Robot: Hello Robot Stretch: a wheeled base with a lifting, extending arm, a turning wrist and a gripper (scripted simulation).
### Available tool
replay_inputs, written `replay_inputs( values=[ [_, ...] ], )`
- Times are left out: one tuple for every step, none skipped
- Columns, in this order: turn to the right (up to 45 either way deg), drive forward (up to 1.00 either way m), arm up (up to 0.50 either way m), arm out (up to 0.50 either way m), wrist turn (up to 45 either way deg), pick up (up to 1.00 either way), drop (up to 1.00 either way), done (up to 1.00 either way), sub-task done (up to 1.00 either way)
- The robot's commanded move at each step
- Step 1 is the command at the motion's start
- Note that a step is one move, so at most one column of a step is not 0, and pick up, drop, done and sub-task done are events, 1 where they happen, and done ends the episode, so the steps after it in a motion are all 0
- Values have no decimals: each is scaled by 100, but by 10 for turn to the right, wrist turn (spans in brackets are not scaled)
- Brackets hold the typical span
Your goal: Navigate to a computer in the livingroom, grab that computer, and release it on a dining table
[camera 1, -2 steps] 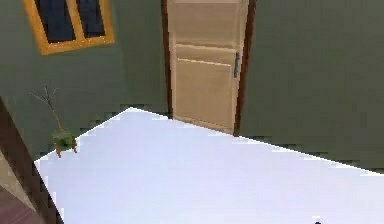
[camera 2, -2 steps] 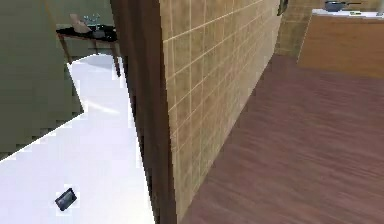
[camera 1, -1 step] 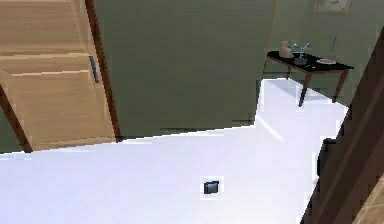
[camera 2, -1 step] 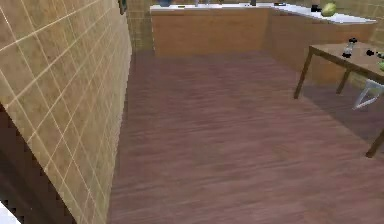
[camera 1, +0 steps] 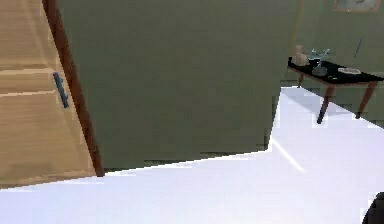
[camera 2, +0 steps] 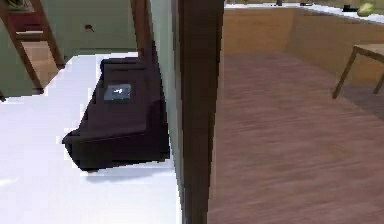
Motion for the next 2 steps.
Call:
replay_inputs(
  values=[
    [300, 0, 0, 0, 0, 0, 0, 0, 0],
    [0, 30, 0, 0, 0, 0, 0, 0, 0]
  ],
)
